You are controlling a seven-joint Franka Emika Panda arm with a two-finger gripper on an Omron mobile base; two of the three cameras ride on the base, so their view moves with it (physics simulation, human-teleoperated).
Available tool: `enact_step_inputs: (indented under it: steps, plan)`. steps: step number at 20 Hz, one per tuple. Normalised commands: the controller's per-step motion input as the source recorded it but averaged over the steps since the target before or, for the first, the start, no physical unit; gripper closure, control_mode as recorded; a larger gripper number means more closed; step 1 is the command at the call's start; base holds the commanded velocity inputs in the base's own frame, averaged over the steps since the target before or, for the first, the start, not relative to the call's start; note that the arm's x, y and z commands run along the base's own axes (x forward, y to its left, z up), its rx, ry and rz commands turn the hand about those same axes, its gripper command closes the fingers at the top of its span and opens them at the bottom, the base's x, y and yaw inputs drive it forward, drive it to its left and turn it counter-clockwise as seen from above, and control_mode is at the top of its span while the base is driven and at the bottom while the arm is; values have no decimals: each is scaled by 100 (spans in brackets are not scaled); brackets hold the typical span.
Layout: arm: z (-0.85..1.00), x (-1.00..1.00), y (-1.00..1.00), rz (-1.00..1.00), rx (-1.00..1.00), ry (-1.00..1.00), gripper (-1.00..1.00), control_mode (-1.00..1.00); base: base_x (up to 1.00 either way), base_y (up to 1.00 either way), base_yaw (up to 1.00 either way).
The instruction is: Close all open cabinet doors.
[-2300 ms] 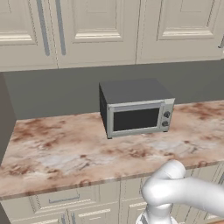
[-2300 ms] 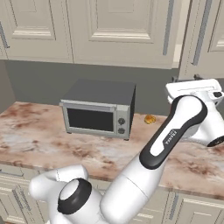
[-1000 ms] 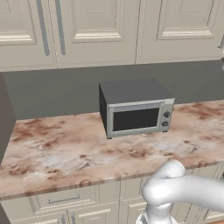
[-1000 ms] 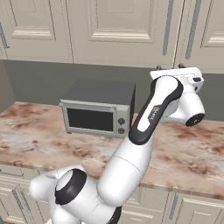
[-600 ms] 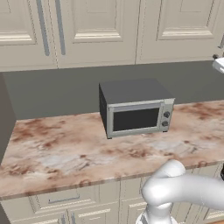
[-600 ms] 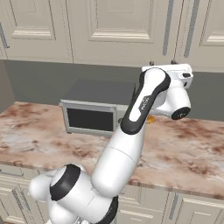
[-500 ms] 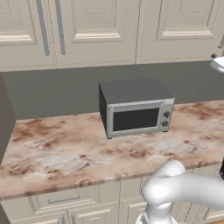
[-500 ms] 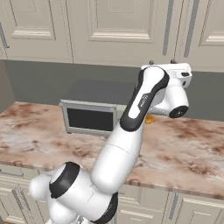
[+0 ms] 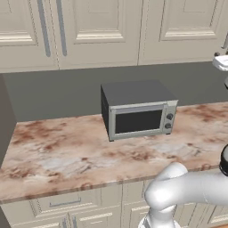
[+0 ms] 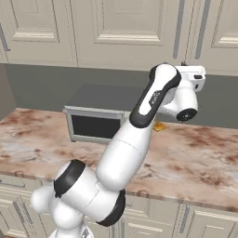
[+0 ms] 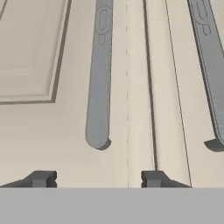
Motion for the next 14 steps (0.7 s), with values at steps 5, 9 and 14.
enact_step_inputs:
  steps: [5, 9, 14]
  plan:
    - [0, 9, -34, -3, 0, 0, -100, -100, 0, 0, 0]
    - [0, 20, -6, -1, 0, 0, -100, -100, 0, 0, 0]
    - [0, 11, 0, -1, 0, 0, -100, -100, 0, 0, 0]
